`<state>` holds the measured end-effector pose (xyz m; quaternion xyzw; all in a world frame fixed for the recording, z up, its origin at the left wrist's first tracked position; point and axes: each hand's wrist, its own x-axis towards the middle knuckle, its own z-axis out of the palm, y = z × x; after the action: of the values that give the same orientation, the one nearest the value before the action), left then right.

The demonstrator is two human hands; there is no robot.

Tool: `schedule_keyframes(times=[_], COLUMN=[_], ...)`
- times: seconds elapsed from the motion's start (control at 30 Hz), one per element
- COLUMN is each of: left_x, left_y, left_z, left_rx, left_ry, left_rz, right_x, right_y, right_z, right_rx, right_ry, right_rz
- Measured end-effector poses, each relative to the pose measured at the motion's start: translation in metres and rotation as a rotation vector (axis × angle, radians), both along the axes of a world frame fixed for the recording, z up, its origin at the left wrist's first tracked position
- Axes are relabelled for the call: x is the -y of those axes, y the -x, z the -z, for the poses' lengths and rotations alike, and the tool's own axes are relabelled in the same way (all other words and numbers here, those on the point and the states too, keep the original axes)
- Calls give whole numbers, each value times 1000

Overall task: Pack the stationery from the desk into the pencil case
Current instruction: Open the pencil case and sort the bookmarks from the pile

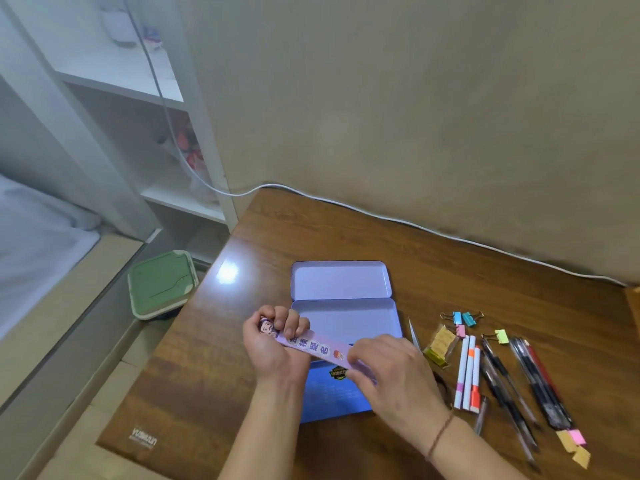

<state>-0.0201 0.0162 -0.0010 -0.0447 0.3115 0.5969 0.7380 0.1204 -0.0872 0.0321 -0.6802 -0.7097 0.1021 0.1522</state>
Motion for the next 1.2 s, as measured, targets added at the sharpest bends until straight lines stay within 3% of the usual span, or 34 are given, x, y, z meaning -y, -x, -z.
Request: schedule_keyframes(times=[0.1,0.17,0.3,0.37,0.53,0.67,0.9,1.2], left_x=[-8,-17,-33,-37,-38,-38,-45,-46], left_y=[0,4,15,21,15,13,6,4], left_z=[13,25,47,53,67,75,78,80], left_rx=[-43,-166,-991,-1294,-1692,-1808,-1904,-1937], left_ry=[-18,-45,-254,-381,-704,-747,-780,-829], left_rz=[23,28,205,335,670,779,742,685], right_x=[-11,-19,-41,-51,-69,-79,-81,-90], right_y=[-9,-23,-59,-73,-79,-69,-68,-77], right_z=[9,14,22,27,52,71,79,84], right_rx=[11,22,161,241,337,378,413,348], right_ry=[27,55,87,120,175,190,53,156], right_rz=[-22,16,108,123,24,-70,-28,203])
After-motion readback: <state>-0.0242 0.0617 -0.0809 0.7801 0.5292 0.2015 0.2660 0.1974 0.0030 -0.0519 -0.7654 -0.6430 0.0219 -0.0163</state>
